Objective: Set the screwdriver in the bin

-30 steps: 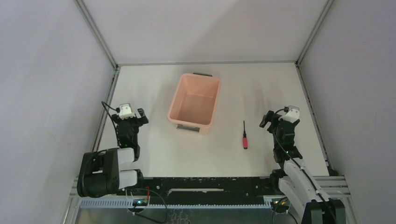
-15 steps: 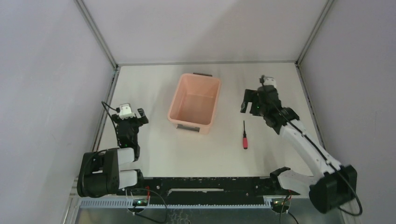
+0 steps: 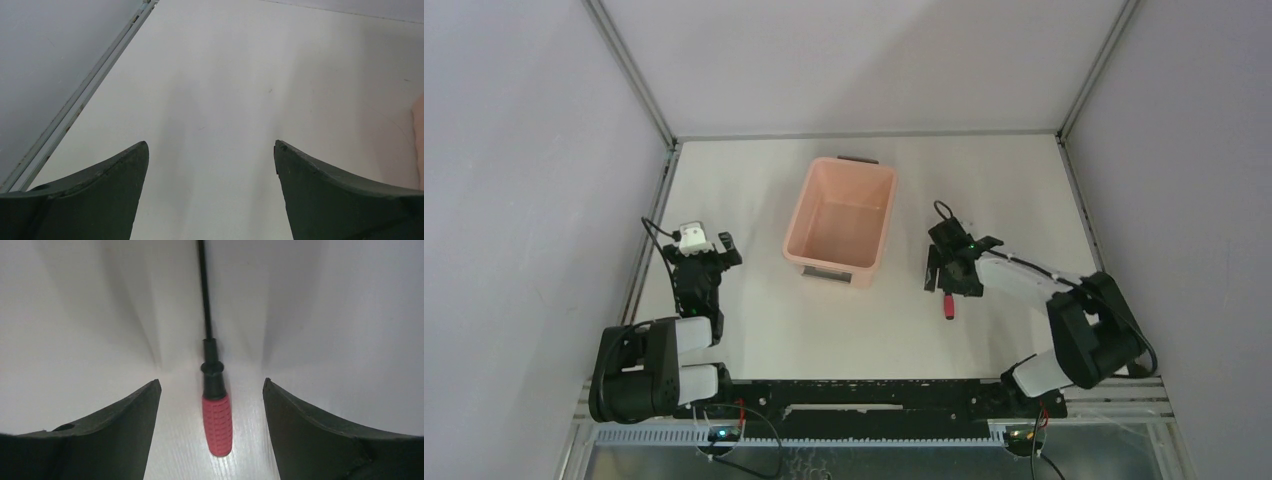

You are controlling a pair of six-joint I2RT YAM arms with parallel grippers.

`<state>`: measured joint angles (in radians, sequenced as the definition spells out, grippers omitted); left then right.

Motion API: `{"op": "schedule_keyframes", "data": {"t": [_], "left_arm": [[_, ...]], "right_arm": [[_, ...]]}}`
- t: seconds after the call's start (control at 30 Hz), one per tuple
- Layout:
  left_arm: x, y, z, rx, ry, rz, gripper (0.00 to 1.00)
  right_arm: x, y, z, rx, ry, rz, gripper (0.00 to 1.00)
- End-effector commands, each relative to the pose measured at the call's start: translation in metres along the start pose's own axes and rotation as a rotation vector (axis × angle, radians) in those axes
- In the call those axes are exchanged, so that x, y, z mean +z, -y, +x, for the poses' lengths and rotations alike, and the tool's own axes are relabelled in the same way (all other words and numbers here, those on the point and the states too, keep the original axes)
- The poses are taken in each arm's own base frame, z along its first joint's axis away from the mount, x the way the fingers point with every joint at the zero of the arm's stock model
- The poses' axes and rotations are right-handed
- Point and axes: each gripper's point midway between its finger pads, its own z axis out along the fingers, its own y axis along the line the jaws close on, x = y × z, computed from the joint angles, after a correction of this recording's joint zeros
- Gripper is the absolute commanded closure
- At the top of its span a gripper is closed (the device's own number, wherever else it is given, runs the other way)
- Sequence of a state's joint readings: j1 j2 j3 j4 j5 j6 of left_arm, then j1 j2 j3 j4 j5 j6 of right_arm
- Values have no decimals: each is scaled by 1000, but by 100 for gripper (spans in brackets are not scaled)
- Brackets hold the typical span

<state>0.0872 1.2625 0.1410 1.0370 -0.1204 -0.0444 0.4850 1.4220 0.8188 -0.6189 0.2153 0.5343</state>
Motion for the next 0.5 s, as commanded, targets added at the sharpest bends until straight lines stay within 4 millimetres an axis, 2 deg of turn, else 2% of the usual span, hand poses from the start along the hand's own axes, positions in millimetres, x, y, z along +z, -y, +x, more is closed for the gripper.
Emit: {"op": "schedule_keyframes", "data": {"t": [0.0, 0.07, 0.1, 0.27, 0.37, 0.47], "left_arm": [[10, 3, -28, 6, 78, 3, 0], [10, 3, -28, 6, 78, 4, 0], [10, 3, -28, 6, 78, 4, 0], [10, 3, -29, 6, 79, 3, 0], [10, 3, -28, 6, 79, 3, 0], [10, 3, -29, 6, 79, 4, 0]], "right_arm": [[28, 3, 6, 78, -3, 55, 22], [36, 5, 14, 84, -35, 74, 31], [39, 6, 18, 84, -49, 87, 39], [34, 4, 18, 106, -53, 78, 99], [20, 3, 10, 112, -18, 52, 100], [-3, 7, -4, 128, 26, 40, 100]]}}
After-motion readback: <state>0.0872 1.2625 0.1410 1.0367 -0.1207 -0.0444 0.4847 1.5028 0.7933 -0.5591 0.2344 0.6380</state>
